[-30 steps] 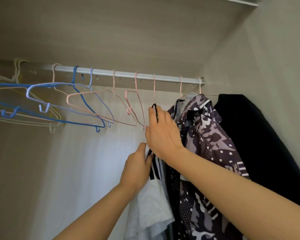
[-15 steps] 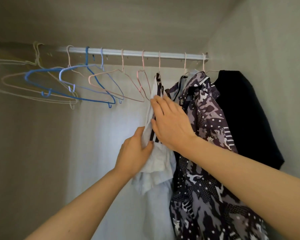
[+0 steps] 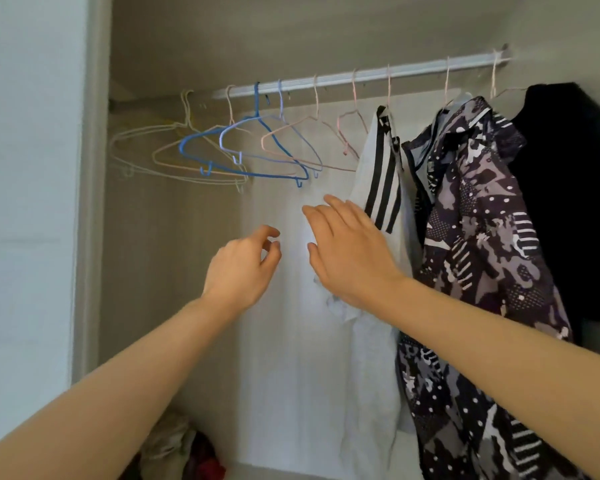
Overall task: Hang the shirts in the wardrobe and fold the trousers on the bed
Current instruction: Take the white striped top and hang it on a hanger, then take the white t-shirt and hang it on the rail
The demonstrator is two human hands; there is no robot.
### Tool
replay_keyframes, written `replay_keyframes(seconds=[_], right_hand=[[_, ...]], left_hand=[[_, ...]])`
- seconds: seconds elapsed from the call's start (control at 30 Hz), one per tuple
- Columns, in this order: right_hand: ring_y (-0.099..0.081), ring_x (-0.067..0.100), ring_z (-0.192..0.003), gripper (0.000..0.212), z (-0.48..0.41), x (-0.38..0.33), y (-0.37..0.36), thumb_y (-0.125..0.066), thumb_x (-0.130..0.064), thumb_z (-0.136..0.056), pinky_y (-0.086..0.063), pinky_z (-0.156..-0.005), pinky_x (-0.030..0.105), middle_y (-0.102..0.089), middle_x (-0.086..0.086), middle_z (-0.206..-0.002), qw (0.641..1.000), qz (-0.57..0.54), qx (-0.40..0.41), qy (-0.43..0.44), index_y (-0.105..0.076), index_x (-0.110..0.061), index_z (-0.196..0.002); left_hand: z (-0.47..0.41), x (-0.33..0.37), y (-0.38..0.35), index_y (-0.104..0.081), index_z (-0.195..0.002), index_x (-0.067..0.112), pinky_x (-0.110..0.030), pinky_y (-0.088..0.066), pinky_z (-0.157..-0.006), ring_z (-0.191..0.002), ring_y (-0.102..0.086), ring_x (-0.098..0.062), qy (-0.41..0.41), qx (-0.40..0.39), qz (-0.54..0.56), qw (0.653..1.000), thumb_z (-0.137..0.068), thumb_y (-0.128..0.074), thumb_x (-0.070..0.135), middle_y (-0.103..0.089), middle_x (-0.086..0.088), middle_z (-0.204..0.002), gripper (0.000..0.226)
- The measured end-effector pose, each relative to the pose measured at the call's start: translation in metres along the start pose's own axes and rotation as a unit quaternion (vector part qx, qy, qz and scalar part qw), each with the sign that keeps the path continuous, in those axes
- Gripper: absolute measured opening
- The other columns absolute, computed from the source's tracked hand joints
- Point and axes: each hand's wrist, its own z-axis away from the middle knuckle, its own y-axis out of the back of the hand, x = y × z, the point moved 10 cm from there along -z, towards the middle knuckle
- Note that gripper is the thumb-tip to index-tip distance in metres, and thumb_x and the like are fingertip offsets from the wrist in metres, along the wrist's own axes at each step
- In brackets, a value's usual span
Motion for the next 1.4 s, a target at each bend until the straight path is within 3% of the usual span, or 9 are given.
replay_keyframes(seconds=[0.23, 0.37, 0.53, 0.7, 0.87, 1.0, 1.17, 1.4], right_hand=[[-0.058, 0.033, -0.115, 0.048, 0.028, -0.065, 0.018, -0.043, -0.026, -0.085, -0.044, -0.1, 0.044, -0.066, 0.013, -0.108, 0.989, -0.135, 0.031, 0.052, -0.058, -0.002, -0.124], [-0.056, 0.032, -0.117, 0.045, 0.057, -0.106, 0.03, -0.045, -0.025, -0.088, -0.044, -0.101, 0.044, -0.066, 0.012, -0.11, 0.97, -0.223, 0.04, 0.082, -0.057, -0.002, -0.125], [-0.056, 0.032, -0.117, 0.043, 0.098, -0.165, 0.042, -0.043, -0.024, -0.091, -0.044, -0.102, 0.045, -0.066, 0.014, -0.11, 0.938, -0.328, 0.016, 0.109, -0.057, -0.001, -0.125], [-0.062, 0.033, -0.1, 0.032, 0.146, -0.231, 0.062, -0.052, -0.017, -0.089, -0.05, -0.092, 0.042, -0.068, 0.012, -0.099, 0.898, -0.415, 0.014, 0.141, -0.061, 0.0, -0.114], [-0.059, 0.03, -0.091, 0.029, 0.197, -0.311, 0.072, -0.052, -0.02, -0.092, -0.052, -0.08, 0.042, -0.064, 0.011, -0.096, 0.847, -0.491, -0.059, 0.197, -0.058, -0.002, -0.114], [-0.06, 0.031, -0.095, 0.03, 0.244, -0.371, 0.075, -0.057, -0.018, -0.091, -0.053, -0.082, 0.042, -0.065, 0.013, -0.1, 0.805, -0.544, -0.119, 0.204, -0.058, -0.001, -0.116], [-0.061, 0.029, -0.095, 0.03, 0.296, -0.449, 0.081, -0.056, -0.018, -0.093, -0.054, -0.081, 0.04, -0.064, 0.013, -0.104, 0.748, -0.597, -0.19, 0.22, -0.057, -0.002, -0.118], [-0.06, 0.031, -0.101, 0.028, 0.344, -0.547, 0.085, -0.057, -0.014, -0.092, -0.054, -0.082, 0.039, -0.064, 0.015, -0.107, 0.69, -0.632, -0.287, 0.208, -0.058, 0.0, -0.117]], left_hand=[[0.076, -0.019, 0.054, -0.053, -0.124, 0.024, -0.038, -0.05, -0.08, -0.098, -0.065, -0.03, 0.035, -0.004, -0.173, 0.984, -0.1, -0.043, 0.032, -0.069, 0.008, -0.11, 0.027], [0.132, -0.027, 0.076, -0.053, -0.122, 0.023, -0.041, -0.054, -0.073, -0.086, -0.066, -0.027, 0.05, -0.032, -0.242, 0.969, -0.101, -0.042, 0.033, -0.067, 0.007, -0.106, 0.026], [0.209, -0.038, 0.101, -0.058, -0.116, 0.02, -0.035, -0.051, -0.061, -0.061, -0.062, -0.026, 0.057, -0.045, -0.355, 0.932, -0.1, -0.035, 0.035, -0.07, 0.005, -0.089, 0.032], [0.294, -0.04, 0.12, -0.063, -0.119, 0.017, -0.033, -0.051, -0.072, -0.071, -0.068, -0.02, 0.072, -0.081, -0.38, 0.919, -0.097, -0.054, 0.026, -0.073, 0.005, -0.087, 0.025], [0.382, -0.055, 0.147, -0.066, -0.113, 0.014, -0.037, -0.054, -0.07, -0.075, -0.067, -0.025, 0.11, -0.136, -0.43, 0.886, -0.092, -0.062, 0.023, -0.073, -0.002, -0.082, 0.024], [0.455, -0.078, 0.174, -0.064, -0.12, 0.017, -0.038, -0.053, -0.08, -0.09, -0.067, -0.024, 0.201, -0.158, -0.423, 0.869, -0.097, -0.054, 0.028, -0.073, -0.001, -0.097, 0.027], [0.542, -0.109, 0.193, -0.068, -0.104, 0.011, -0.039, -0.056, -0.067, -0.076, -0.068, -0.029, 0.266, -0.191, -0.435, 0.839, -0.089, -0.064, 0.02, -0.073, -0.008, -0.084, 0.018], [0.652, -0.162, 0.227, -0.068, -0.107, 0.011, -0.036, -0.051, -0.067, -0.077, -0.065, -0.027, 0.385, -0.152, -0.407, 0.814, -0.089, -0.062, 0.017, -0.071, -0.003, -0.08, 0.02]])
